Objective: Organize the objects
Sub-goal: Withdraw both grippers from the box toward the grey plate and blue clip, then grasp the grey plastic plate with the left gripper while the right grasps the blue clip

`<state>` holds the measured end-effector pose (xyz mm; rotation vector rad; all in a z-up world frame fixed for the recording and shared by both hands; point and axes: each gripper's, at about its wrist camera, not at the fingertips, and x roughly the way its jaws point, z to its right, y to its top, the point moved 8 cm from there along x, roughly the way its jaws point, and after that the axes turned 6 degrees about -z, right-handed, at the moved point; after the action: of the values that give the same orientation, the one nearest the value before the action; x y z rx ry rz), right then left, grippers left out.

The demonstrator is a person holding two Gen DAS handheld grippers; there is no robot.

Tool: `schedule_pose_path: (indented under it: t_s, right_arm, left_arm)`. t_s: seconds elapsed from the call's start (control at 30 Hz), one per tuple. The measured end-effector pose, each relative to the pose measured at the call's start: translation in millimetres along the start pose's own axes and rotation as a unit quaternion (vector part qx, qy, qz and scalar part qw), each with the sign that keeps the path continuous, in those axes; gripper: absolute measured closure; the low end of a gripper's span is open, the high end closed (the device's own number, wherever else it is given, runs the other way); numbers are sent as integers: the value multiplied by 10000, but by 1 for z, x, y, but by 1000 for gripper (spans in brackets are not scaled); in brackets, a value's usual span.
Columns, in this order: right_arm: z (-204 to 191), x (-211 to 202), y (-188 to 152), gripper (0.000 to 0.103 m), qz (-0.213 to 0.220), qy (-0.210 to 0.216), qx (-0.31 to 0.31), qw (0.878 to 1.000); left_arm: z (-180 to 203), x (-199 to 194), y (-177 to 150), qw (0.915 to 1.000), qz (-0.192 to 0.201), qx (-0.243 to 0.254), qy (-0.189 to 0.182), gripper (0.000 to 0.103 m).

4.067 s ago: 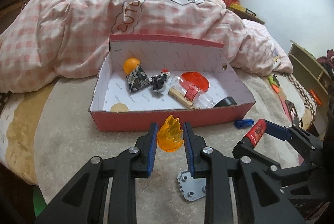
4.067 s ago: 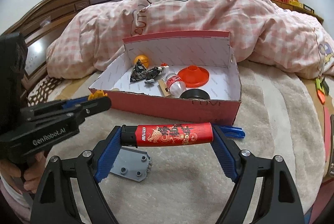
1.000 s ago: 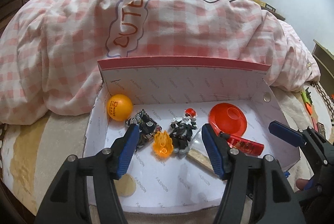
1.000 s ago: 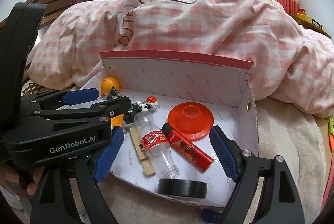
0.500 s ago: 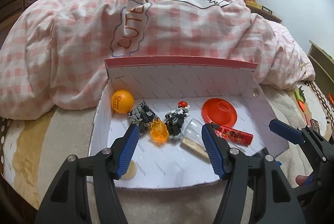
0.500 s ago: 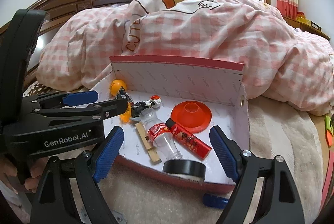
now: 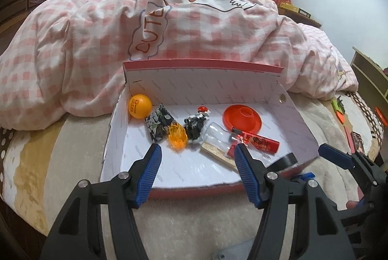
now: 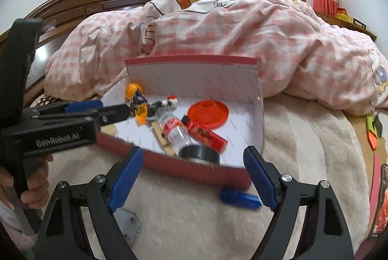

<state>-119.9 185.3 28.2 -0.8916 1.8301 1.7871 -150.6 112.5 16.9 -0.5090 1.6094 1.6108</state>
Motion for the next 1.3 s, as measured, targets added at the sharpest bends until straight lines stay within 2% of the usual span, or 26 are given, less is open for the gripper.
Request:
schedule_pose_path:
  t_s: [0.2, 0.5, 0.73, 0.9, 1.0, 1.1, 1.17, 1.3]
  right_arm:
    - [5, -3, -24, 17, -241, -112, -17, 9996]
    - [29, 4, -44, 17, -483, -381, 411, 9973]
    - [51, 22, -52, 17, -833, -442, 847, 9919]
    - [51, 30, -54, 17, -958, -546, 797, 9907]
    - [51, 34, -55, 24, -1011, -717, 722, 9897]
    - [53, 34, -55, 40, -1018, -973, 629, 9880]
    - [53, 32, -55, 54, -991, -1044, 554, 9880]
    - [55, 29, -56, 57, -941, -1039, 539, 9887]
  left_arm:
    - [9, -12, -21, 9999, -35, 112, -125, 40]
    - [8, -15, -60, 9993, -272, 263, 29, 40]
    - [-11, 4, -89, 9975, -659, 41, 260, 40]
    - [-17, 5, -97, 9969, -732, -66, 289, 40]
    - [-17, 4, -99, 9968, -754, -115, 244, 40]
    - [-13, 1, -100, 9968, -775, -121, 161, 40]
    - [-10, 0, -101, 9968, -783, -88, 155, 40]
    - [-6, -3, -102, 9966, -798, -88, 161, 40]
